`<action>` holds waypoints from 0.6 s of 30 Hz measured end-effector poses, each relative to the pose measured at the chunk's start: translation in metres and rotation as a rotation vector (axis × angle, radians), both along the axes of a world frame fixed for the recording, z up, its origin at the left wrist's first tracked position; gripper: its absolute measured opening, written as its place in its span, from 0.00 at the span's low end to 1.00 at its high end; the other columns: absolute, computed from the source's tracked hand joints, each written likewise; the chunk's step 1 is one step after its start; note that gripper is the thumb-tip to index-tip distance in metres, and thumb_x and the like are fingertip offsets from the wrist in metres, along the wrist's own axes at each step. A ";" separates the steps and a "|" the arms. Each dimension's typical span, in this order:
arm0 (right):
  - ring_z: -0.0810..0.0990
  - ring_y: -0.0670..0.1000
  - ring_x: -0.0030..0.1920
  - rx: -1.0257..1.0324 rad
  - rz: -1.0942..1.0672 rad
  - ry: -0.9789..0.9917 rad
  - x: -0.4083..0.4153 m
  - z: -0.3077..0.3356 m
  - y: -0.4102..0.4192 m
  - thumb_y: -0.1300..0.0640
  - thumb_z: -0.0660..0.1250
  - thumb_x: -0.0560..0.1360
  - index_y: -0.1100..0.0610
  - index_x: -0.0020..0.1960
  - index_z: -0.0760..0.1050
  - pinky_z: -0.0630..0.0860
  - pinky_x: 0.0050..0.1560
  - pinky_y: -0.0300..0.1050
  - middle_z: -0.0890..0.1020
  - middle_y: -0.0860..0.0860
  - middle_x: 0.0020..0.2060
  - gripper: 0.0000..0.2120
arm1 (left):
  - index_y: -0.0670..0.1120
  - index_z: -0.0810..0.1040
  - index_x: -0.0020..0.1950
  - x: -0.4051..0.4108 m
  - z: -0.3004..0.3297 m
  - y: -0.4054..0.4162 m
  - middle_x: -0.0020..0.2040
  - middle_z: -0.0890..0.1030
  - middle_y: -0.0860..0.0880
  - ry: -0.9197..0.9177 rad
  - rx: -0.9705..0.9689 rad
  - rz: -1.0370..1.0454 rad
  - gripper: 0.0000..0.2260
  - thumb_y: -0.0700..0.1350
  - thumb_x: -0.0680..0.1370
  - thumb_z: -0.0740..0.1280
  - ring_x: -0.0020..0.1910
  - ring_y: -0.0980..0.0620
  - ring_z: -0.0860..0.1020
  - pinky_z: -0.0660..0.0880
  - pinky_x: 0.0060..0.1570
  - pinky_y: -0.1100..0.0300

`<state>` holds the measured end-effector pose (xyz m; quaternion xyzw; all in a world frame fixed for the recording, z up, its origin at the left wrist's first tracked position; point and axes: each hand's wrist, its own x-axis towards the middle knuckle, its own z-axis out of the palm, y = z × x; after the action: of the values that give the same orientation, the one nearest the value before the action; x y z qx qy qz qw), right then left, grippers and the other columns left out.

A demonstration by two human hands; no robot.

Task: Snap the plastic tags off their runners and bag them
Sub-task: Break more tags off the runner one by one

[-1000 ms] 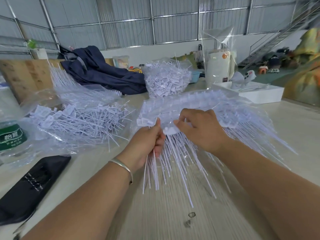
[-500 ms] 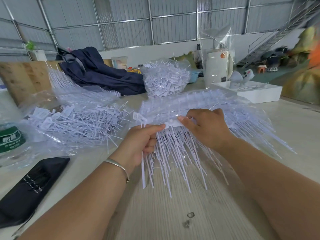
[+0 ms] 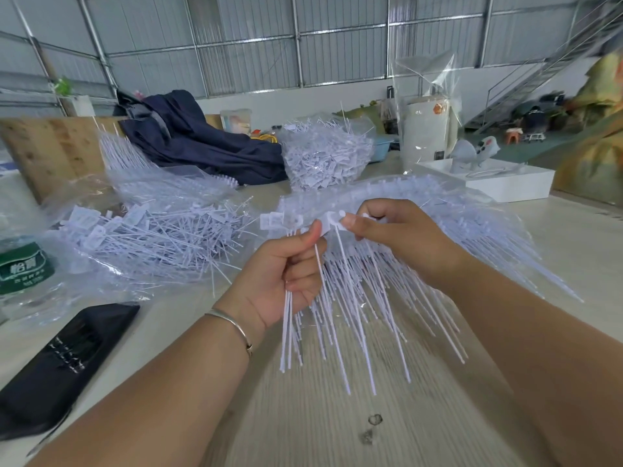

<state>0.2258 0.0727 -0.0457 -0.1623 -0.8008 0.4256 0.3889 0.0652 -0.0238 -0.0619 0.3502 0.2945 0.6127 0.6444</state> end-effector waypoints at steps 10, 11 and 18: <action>0.66 0.51 0.34 -0.031 0.030 0.064 -0.006 0.001 -0.009 0.44 0.71 0.68 0.71 0.39 0.70 0.63 0.41 0.41 0.68 0.61 0.31 0.29 | 0.45 0.76 0.45 0.004 -0.003 0.003 0.30 0.58 0.54 -0.098 0.011 -0.159 0.12 0.41 0.69 0.77 0.20 0.59 0.54 0.56 0.16 0.69; 0.65 0.47 0.31 -0.006 -0.047 0.101 -0.005 0.001 -0.006 0.45 0.73 0.68 0.68 0.37 0.70 0.63 0.36 0.38 0.67 0.55 0.28 0.26 | 0.46 0.74 0.44 0.004 -0.003 0.004 0.31 0.62 0.54 -0.069 -0.004 -0.075 0.10 0.43 0.70 0.75 0.19 0.59 0.55 0.55 0.16 0.69; 0.77 0.52 0.39 0.829 -0.681 -0.017 -0.004 -0.001 0.003 0.48 0.76 0.68 0.51 0.41 0.83 0.63 0.50 0.50 0.79 0.47 0.35 0.07 | 0.47 0.72 0.39 0.006 -0.003 0.010 0.34 0.76 0.50 0.303 -0.183 0.458 0.09 0.41 0.75 0.71 0.19 0.59 0.58 0.54 0.17 0.68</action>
<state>0.2217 0.0759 -0.0470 -0.2492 -0.8068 -0.0777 0.5300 0.0715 -0.0142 -0.0648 0.3027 0.5128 0.6537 0.4670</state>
